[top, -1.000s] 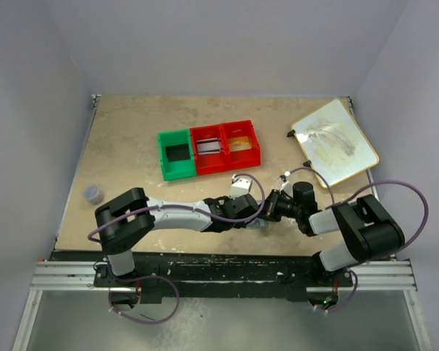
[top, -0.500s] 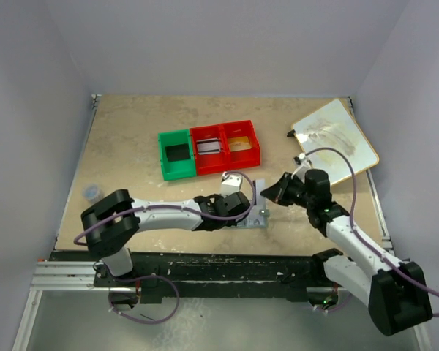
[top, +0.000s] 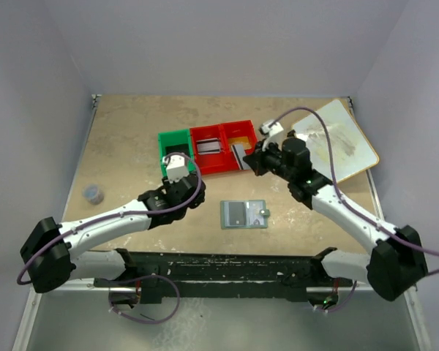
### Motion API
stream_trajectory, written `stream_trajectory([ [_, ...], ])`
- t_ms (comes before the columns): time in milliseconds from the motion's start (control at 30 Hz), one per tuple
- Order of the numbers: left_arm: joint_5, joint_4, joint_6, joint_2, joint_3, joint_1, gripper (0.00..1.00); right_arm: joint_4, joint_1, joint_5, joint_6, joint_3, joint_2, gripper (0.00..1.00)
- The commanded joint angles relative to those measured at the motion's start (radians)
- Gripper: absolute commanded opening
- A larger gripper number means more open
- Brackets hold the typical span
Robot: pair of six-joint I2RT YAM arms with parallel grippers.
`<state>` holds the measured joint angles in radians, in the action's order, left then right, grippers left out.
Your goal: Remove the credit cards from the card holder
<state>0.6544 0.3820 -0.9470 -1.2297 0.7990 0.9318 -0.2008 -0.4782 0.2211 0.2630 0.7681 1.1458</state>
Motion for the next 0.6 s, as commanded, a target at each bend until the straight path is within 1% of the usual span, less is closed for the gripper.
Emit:
stream_trajectory([
  [0, 0.073, 0.096, -0.091, 0.065, -0.054, 0.002, 0.56, -0.104, -0.071, -0.098, -0.261, 0.141, 0.132, 0.0],
  [133, 0.108, 0.168, -0.158, 0.132, -0.093, 0.001, 0.56, -0.182, -0.122, -0.071, -0.486, 0.228, 0.245, 0.0],
  [233, 0.15, 0.217, -0.191, 0.187, -0.105, 0.001, 0.58, -0.191, -0.141, -0.04, -0.65, 0.302, 0.336, 0.0],
  [367, 0.192, 0.253, -0.197, 0.252, -0.113, 0.001, 0.6, -0.082, -0.149, 0.044, -0.803, 0.467, 0.489, 0.0],
  [567, 0.22, 0.298, -0.194, 0.291, -0.099, 0.0, 0.62, 0.073, -0.157, 0.038, -0.916, 0.691, 0.68, 0.0],
])
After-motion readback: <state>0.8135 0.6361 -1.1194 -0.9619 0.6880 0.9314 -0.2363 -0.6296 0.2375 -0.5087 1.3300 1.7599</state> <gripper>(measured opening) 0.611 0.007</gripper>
